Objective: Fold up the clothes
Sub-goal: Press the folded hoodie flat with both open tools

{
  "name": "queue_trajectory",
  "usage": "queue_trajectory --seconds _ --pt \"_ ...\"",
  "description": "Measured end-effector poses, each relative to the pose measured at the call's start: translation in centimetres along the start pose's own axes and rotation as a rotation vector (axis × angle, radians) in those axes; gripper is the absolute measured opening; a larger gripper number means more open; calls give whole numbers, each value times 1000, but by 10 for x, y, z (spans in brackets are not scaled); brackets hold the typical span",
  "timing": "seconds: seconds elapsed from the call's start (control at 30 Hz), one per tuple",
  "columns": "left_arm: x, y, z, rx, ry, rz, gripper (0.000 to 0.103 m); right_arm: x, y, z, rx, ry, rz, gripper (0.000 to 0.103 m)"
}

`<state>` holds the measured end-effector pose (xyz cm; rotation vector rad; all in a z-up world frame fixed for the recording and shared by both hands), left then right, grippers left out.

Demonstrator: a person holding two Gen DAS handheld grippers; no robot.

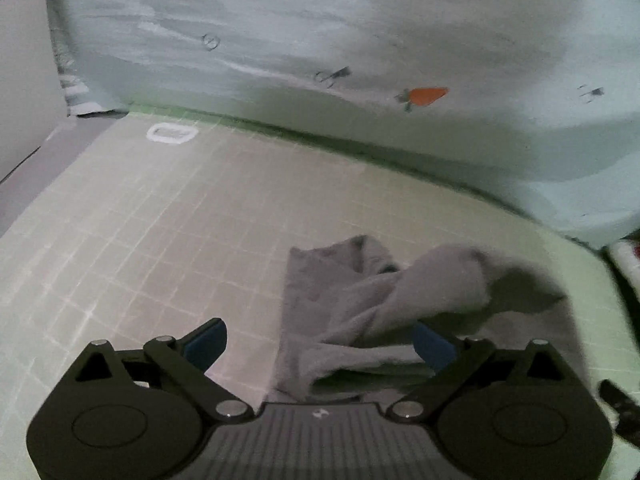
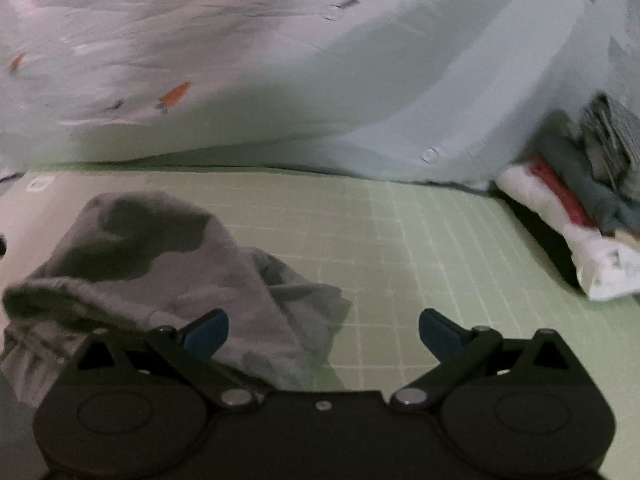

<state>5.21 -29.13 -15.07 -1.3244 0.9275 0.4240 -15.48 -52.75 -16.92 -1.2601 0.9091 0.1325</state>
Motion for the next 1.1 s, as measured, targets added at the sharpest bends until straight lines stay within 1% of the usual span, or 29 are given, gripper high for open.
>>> queue_trajectory --seconds 0.1,0.17,0.23,0.27,0.33,0.4,0.5,0.6,0.67,0.77,0.87,1.1 --pt "18 5 1 15 -26 33 99 18 10 -9 21 31 75 103" --pt "37 16 2 68 -81 78 99 30 17 -15 35 52 124 103" --pt "51 28 5 101 -118 123 99 39 23 -19 47 71 167 103" --pt "56 33 7 88 -104 148 99 41 25 -19 51 77 176 103" --pt "58 37 13 11 -71 177 99 39 21 -17 41 78 159 103" --pt "54 35 18 -41 -42 171 99 32 13 -13 35 66 114 103" --pt "44 30 22 -49 -45 149 99 19 5 -10 51 42 48 103" --pt "31 31 23 -20 -63 125 99 3 6 -14 78 33 -1 103" --pt "20 38 27 -7 -75 114 99 -8 12 -17 91 35 -12 103" --pt "5 54 35 15 -95 113 99 -22 30 -19 111 18 1 103" --pt "-6 80 42 30 -111 142 99 -33 54 -17 127 1 38 103" --pt "-27 140 55 59 -119 216 99 -51 114 -3 125 -56 171 103"
Point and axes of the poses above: each gripper's, at about its wrist camera, not at the fingertips, and x roughly the way its jaws point, z to its left, y to its underside, the point moved 8 cm from there along x, roughly the way its jaws point, and after that the axes turned 9 degrees about -y, right-handed, at the moved point
